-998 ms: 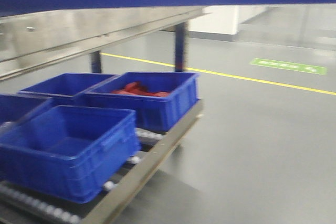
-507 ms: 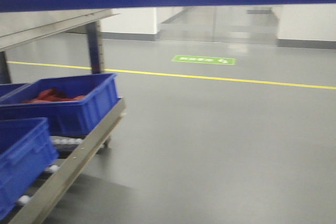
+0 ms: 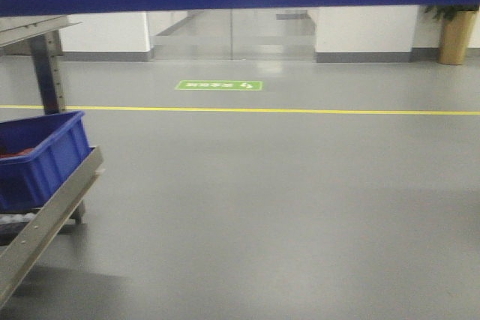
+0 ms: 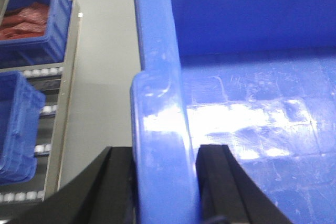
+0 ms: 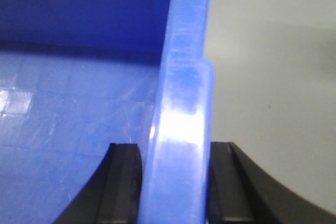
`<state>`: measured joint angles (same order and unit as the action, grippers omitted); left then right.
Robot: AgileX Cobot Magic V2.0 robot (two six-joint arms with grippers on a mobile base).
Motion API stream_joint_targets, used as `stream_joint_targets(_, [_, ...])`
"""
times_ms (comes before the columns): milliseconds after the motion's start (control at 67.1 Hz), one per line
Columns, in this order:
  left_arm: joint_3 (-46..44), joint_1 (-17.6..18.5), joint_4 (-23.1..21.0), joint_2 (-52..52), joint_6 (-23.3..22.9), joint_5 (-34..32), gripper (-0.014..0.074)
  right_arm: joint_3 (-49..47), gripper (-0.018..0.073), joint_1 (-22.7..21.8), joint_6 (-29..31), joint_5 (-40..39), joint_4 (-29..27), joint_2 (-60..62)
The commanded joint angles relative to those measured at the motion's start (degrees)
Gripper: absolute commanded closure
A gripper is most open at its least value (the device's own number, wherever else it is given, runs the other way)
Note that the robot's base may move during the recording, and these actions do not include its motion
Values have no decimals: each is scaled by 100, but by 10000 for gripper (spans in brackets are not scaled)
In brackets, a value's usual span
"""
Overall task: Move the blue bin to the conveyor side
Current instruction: 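Turn the base away from the rack carrying the bin in both grippers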
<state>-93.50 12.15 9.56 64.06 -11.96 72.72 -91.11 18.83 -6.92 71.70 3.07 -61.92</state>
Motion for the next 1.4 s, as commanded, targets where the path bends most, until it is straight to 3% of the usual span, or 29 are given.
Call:
stream_joint_targets(0, [-130, -1, 417, -104, 36, -484, 615, -89, 637, -42, 146, -451, 424, 123])
stream_joint_targets(1386, [-130, -1, 417, -104, 36, -484, 615, -89, 637, -42, 146, -451, 424, 123])
